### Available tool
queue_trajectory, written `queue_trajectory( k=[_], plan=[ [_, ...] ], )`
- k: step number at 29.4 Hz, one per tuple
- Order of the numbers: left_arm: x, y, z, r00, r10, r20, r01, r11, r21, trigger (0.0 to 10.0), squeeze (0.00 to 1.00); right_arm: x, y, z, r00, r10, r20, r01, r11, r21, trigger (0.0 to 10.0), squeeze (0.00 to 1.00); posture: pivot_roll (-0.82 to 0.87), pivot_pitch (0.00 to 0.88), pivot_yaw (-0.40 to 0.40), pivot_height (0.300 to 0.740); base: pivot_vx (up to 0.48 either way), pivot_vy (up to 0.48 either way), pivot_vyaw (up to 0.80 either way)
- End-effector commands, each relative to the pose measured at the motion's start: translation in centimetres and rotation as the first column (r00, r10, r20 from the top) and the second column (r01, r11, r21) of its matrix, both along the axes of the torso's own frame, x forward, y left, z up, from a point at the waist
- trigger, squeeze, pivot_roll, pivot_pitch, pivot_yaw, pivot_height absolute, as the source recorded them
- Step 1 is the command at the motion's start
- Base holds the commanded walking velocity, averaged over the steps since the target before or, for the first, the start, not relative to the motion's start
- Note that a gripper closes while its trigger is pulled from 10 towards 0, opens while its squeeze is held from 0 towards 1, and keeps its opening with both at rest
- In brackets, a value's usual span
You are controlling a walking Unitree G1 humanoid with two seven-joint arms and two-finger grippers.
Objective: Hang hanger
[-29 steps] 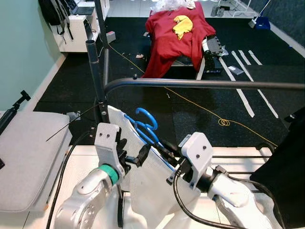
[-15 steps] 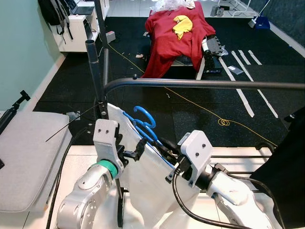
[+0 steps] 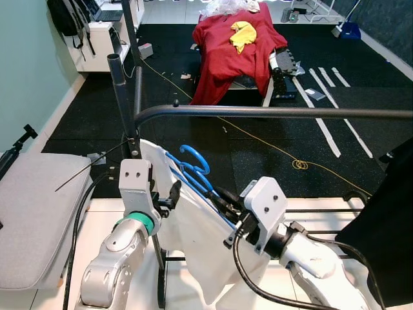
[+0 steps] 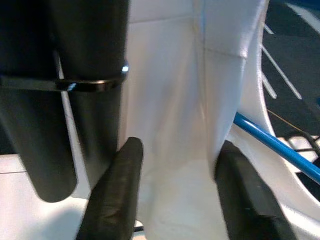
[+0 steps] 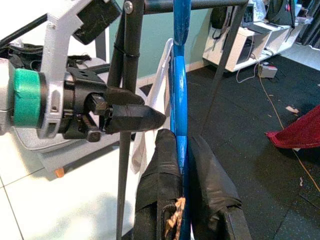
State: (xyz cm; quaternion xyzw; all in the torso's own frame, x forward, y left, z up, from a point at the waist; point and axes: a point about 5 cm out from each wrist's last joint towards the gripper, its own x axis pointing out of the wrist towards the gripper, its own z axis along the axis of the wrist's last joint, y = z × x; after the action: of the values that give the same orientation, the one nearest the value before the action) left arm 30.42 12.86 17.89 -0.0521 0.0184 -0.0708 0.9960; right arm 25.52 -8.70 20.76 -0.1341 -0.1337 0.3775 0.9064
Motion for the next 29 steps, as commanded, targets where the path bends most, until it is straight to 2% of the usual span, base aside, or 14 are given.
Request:
queue_trajectory(
  k=[1,7,8,10,12,13,14,16,17,18,24,25,27,29],
  plan=[
    [0.1,0.8,-0.3,0.998,0.055,-0.008,-0.055,0.998,0.015,0.0,0.00,-0.6,0.3,0.6,0.999,0.032,0.029,-0.033,0.999,0.023,10.0,0.00,-0.19,0.162,0.065,0.740,0.000,0.000,0.00],
    [0.0,1.3,0.0,0.995,0.094,0.044,-0.097,0.991,0.093,0.0,0.00,-1.5,0.1,-0.1,0.997,0.071,-0.014,-0.071,0.997,-0.008,10.0,0.00,-0.18,0.168,0.060,0.740,0.000,0.000,0.00],
    [-0.4,2.0,0.5,0.991,0.108,0.080,-0.118,0.984,0.136,0.0,0.00,-2.3,-1.4,-2.2,0.994,0.048,-0.096,-0.058,0.993,-0.105,10.0,0.00,-0.18,0.171,0.055,0.740,0.000,0.000,0.00],
    [-0.4,2.0,0.5,0.991,0.108,0.080,-0.118,0.984,0.136,0.0,0.00,-2.3,-1.4,-2.2,0.994,0.048,-0.096,-0.058,0.993,-0.105,10.0,0.00,-0.18,0.171,0.055,0.740,0.000,0.000,0.00],
    [-0.8,2.5,0.8,0.988,0.115,0.099,-0.129,0.979,0.156,0.0,0.00,-3.0,-3.3,-4.4,0.986,-0.013,-0.166,-0.024,0.976,-0.218,10.0,0.00,-0.18,0.173,0.053,0.740,0.000,0.000,0.00],
    [-0.8,2.5,0.8,0.988,0.115,0.099,-0.129,0.979,0.156,0.0,0.00,-3.0,-3.3,-4.4,0.986,-0.013,-0.166,-0.024,0.976,-0.218,10.0,0.00,-0.18,0.173,0.053,0.740,0.000,0.000,0.00],
    [-1.1,2.9,0.8,0.989,0.108,0.103,-0.125,0.976,0.176,0.1,0.00,-3.7,-4.4,-5.2,0.979,-0.053,-0.195,0.002,0.968,-0.252,10.0,0.00,-0.18,0.177,0.048,0.740,0.000,0.000,0.00],
    [-1.1,2.9,0.8,0.989,0.108,0.103,-0.125,0.976,0.176,0.1,0.00,-3.7,-4.4,-5.2,0.979,-0.053,-0.195,0.002,0.968,-0.252,10.0,0.00,-0.18,0.177,0.048,0.740,0.000,0.000,0.00],
    [-1.4,3.1,0.7,0.990,0.096,0.103,-0.115,0.975,0.191,1.7,0.00,-4.2,-5.2,-5.5,0.973,-0.079,-0.215,0.019,0.963,-0.270,10.0,0.00,-0.19,0.179,0.049,0.740,0.000,0.000,0.00],
    [-1.7,3.2,0.5,0.992,0.077,0.101,-0.098,0.970,0.221,5.5,0.00,-4.7,-5.8,-5.5,0.971,-0.092,-0.223,0.030,0.963,-0.269,10.0,0.00,-0.19,0.182,0.053,0.740,0.000,0.000,0.00],
    [-1.8,3.2,0.0,0.994,0.049,0.096,-0.072,0.963,0.261,5.8,0.00,-5.4,-5.7,-4.7,0.974,-0.066,-0.218,0.012,0.970,-0.243,10.0,0.00,-0.20,0.181,0.065,0.740,0.000,0.000,0.00],
    [-1.7,2.9,-0.2,0.995,0.037,0.097,-0.063,0.958,0.279,9.6,0.00,-5.8,-5.3,-4.3,0.976,-0.031,-0.215,-0.020,0.973,-0.230,10.0,0.00,-0.21,0.178,0.069,0.740,0.000,0.000,0.00],
    [-1.4,2.0,0.1,0.993,-0.011,0.114,-0.023,0.957,0.289,10.0,0.00,-6.9,-4.6,-3.9,0.967,0.074,-0.242,-0.134,0.961,-0.242,10.0,0.00,-0.22,0.175,0.080,0.740,0.000,0.000,0.00],
    [-1.4,2.0,0.1,0.993,-0.011,0.114,-0.023,0.957,0.289,10.0,0.00,-6.9,-4.6,-3.9,0.967,0.074,-0.242,-0.134,0.961,-0.242,10.0,0.00,-0.22,0.175,0.080,0.740,0.000,0.000,0.00]
  ],
)
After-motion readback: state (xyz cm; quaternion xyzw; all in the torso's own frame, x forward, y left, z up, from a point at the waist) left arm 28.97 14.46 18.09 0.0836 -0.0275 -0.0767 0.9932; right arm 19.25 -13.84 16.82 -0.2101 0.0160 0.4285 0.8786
